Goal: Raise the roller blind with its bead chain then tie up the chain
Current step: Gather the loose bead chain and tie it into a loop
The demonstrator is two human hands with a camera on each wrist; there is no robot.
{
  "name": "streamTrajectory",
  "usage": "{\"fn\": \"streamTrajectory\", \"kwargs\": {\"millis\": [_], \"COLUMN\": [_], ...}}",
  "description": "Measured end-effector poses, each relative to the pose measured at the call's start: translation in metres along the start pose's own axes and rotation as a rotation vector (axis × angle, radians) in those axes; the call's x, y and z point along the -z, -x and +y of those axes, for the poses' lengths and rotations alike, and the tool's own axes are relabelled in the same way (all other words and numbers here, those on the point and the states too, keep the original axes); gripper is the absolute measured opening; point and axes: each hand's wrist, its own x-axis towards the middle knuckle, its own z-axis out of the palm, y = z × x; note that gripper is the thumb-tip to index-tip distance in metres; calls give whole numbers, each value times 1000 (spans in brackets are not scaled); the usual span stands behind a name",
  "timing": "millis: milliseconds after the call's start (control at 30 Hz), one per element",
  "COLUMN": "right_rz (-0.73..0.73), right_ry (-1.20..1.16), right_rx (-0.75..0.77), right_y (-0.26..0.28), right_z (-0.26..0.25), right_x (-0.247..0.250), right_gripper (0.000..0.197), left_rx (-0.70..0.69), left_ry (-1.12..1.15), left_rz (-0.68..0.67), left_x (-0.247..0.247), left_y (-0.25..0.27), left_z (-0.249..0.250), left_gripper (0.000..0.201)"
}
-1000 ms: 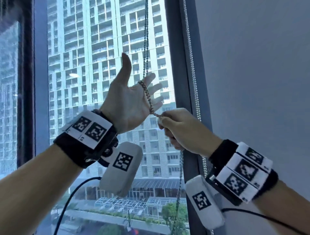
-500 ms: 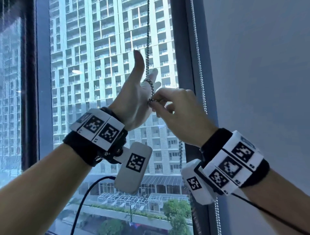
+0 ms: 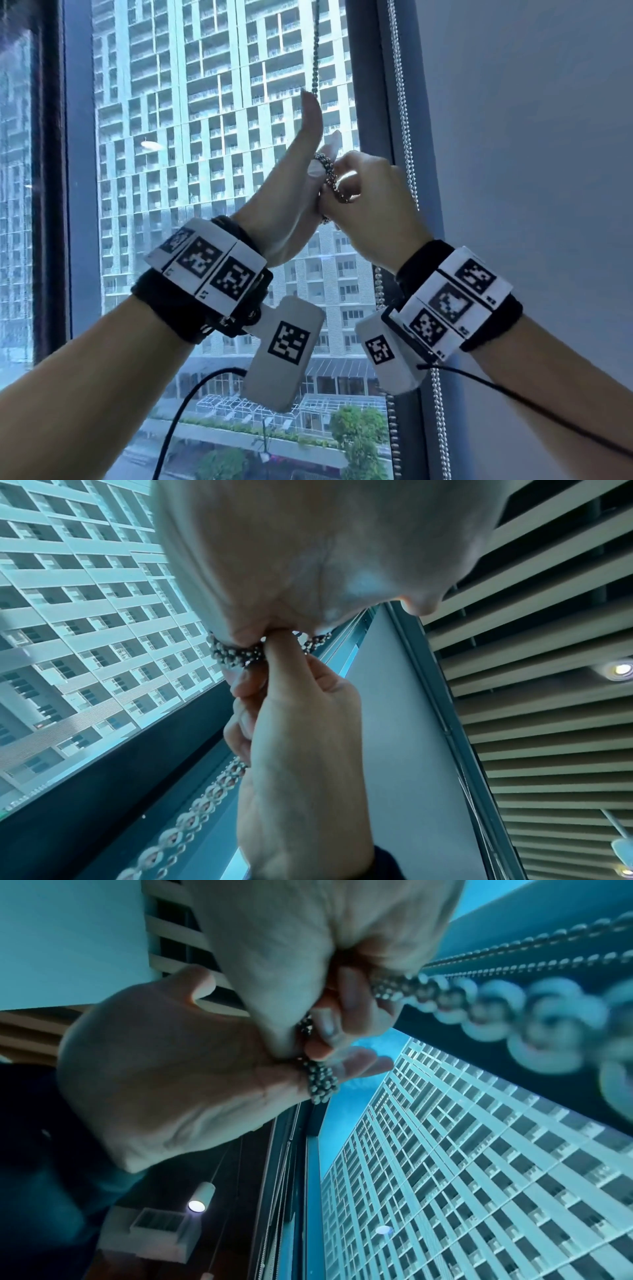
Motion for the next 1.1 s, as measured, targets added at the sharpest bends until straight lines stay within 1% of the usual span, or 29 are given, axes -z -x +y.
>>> {"fn": "streamTrajectory", "kwargs": {"millis": [33,100,167,233,267,333,400,567,800,900,967,1033,1100], "right_rz": [10,23,-1,-30,-45,-82,-107,-142,-195,-265,-333,-370,-358], "right_ry": [14,24,-47,-142,-191,-286,-353,-432,-571,-701,-756,-755,-691], "right_rx": [-8,-30,-85,-141,-161,-187,-203,-162,-164,-201,-225,-242,-231], "right_y": [0,-2,-3,-3,-3,-2,-1,1,4,4,4,3,0], "right_z": [1,2,4,6,7,10,12,19,22,22,22,22,23], "right_x": [-1,-1,0,1,1,1,2,6,10,13,15,17,17], "right_gripper": [5,9,15,22,25,29,28,21,16,19,16,11,11], "left_rx": [-7,7,11,27,42,42,28,54,94,113,107,108,122], "left_ry": [-23,-19,-32,-49,-61,-65,-50,-29,71,91,109,136,156], "left_rz": [3,-3,17,-4,-16,-37,-50,-45,-44,-60,-42,-41,-54], "left_x": [-1,-3,-2,1,3,4,2,2,3,3,3,7,11], "left_y": [0,1,1,0,-1,-1,-1,-2,2,2,4,2,0], "left_z": [-1,0,-3,-6,-7,-7,-5,-4,3,7,8,5,0], "left_gripper": [93,81,91,100,100,94,89,91,89,89,89,94,97]}}
